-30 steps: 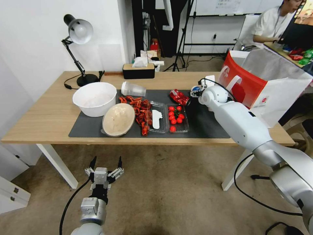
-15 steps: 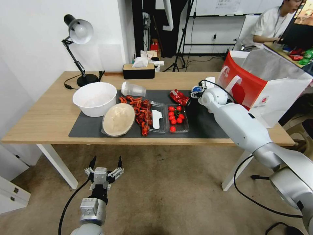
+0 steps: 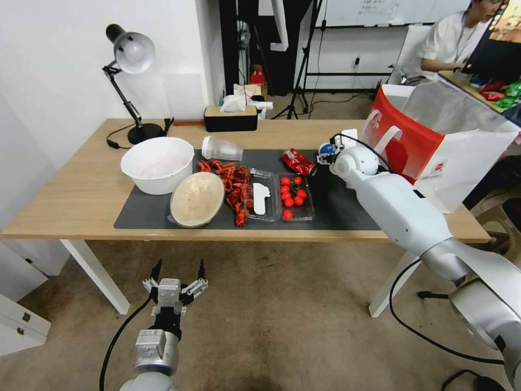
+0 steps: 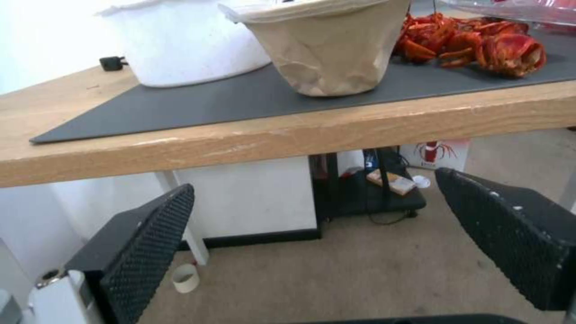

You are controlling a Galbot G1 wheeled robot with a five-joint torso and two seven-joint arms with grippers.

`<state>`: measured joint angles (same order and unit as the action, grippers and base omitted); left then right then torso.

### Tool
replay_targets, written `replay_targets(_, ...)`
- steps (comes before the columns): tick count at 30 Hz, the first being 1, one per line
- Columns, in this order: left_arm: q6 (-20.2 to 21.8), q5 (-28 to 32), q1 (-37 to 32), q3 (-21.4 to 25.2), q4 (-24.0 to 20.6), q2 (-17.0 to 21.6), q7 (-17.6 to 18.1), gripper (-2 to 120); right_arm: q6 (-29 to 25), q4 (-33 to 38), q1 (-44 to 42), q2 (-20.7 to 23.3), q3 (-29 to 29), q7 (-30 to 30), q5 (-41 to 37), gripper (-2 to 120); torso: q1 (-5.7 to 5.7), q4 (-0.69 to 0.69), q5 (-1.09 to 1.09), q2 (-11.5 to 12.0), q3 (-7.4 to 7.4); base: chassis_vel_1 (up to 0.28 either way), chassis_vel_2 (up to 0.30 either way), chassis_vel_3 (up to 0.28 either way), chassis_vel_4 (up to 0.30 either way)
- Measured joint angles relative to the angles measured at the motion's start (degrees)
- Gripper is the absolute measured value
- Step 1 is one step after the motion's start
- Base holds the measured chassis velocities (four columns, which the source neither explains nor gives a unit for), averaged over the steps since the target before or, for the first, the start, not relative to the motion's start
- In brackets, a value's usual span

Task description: Pick up the trash from the table and place it into the takeout bag.

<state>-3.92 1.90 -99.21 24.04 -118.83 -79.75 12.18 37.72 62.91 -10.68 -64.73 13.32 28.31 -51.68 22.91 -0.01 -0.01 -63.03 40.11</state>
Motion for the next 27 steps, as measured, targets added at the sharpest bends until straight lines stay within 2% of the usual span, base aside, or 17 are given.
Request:
replay_targets(5, 0.1, 0.0, 0.2, -0.1, 0.0, 0.0, 0.0, 100, 0.1, 0.0, 0.0, -0.3, 0.0, 0.0, -0.1, 73, 0.00, 0.00, 0.00, 0.0, 0.00, 0.000, 0.000, 0.000, 0.000)
replay_targets(8, 0.1, 0.0, 0.2, -0.1, 0.0, 0.0, 0.0, 100, 0.1, 0.0, 0.0, -0.4, 0.0, 0.1, -0.1, 69, 0.00, 0.01, 0.00, 0.0, 0.00, 0.000, 0.000, 0.000, 0.000)
replay_targets(23, 0.1, 0.0, 0.7, -0.6, 0.0, 0.2, 0.0, 100, 0.2, 1.2, -0.2, -0.5, 0.0, 1.2, -1.0, 67, 0.02, 0.02, 0.02, 0.0, 0.01, 0.000, 0.000, 0.000, 0.000)
replay_targets(27, 0.1, 0.0, 0.7, -0.6, -0.4, 0.3, 0.0, 100, 1.1, 4.9, -0.9, 0.2, -1.1, 1.8, -1.5, 66, 0.02, 0.03, 0.04, 0.0, 0.02, 0.000, 0.000, 0.000, 0.000)
